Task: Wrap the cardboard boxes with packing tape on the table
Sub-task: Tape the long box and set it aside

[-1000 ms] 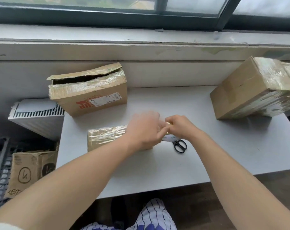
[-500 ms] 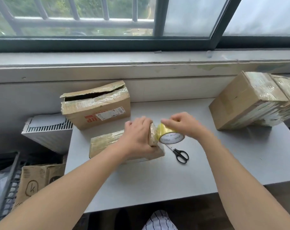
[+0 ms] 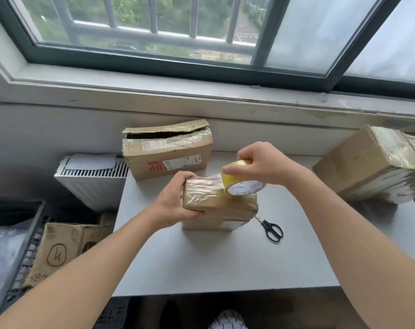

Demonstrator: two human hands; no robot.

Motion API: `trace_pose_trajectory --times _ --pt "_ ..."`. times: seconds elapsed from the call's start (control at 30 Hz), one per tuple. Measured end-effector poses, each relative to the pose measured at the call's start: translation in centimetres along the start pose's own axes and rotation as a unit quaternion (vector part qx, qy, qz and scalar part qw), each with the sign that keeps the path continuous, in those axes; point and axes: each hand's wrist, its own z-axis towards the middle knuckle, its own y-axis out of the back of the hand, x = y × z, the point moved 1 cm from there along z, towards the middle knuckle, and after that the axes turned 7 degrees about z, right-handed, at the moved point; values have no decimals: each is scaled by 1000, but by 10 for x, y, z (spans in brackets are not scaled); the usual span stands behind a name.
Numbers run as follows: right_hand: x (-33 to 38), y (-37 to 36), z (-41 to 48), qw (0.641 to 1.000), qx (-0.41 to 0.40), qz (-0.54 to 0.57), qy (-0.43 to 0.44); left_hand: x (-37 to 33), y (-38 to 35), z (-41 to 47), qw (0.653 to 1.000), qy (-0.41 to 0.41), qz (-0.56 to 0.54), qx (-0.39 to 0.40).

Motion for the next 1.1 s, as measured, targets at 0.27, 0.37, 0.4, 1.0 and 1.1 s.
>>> trace_pose_trajectory --times 0.27,0.37,0.4,1.0,1.1 --pt "-26 40 -6 991 6 -112 -66 9 9 3 999 -18 35 31" --pt "-51 37 -12 986 7 -139 -92 10 9 1 998 -23 40 46" --pt "-58 32 -12 986 0 -138 -94 10 9 1 997 -34 49 49" --pt "-97 -10 -22 986 -56 -89 -132 15 11 2 980 -121 142 72" --pt "-99 -11 -23 986 -49 -76 -137 4 10 6 966 -114 218 77"
